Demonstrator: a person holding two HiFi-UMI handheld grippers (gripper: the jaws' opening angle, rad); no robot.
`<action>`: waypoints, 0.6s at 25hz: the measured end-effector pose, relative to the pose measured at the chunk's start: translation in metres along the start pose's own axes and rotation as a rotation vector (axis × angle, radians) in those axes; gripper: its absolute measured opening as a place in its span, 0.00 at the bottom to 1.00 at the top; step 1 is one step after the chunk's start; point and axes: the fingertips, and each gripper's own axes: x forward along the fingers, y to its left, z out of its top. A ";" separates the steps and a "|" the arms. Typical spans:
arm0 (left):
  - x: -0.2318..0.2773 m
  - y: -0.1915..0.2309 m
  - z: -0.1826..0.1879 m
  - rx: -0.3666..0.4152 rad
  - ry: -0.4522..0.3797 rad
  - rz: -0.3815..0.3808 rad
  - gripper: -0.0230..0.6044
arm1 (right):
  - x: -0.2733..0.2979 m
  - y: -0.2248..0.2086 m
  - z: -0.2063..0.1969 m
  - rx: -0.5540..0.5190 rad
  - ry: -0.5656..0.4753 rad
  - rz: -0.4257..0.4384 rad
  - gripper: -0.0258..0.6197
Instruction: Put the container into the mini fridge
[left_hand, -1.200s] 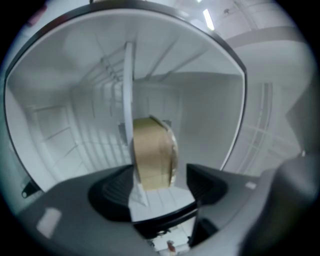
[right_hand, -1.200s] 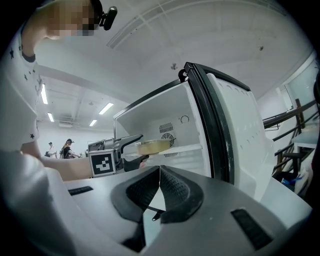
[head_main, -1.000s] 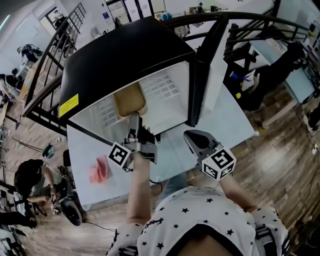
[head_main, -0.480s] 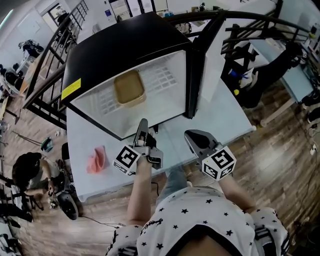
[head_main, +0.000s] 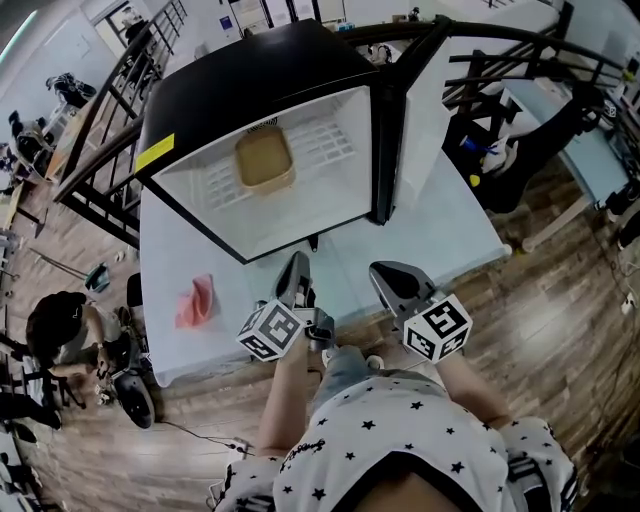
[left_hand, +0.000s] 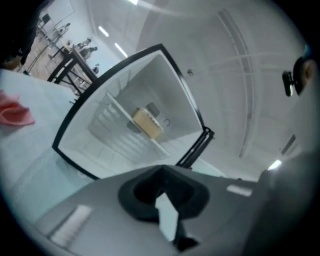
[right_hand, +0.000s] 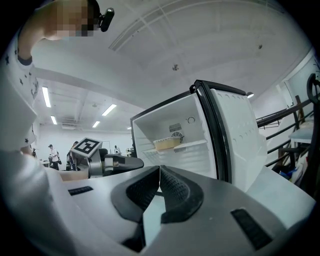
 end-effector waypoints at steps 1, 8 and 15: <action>-0.005 0.000 -0.003 0.034 0.008 0.008 0.04 | -0.001 0.003 -0.001 0.001 0.000 0.002 0.07; -0.035 -0.001 -0.031 0.255 0.081 0.075 0.04 | -0.006 0.020 -0.005 0.000 0.001 0.009 0.07; -0.075 -0.002 -0.055 0.277 0.124 0.112 0.04 | -0.018 0.048 -0.007 0.007 0.003 0.019 0.07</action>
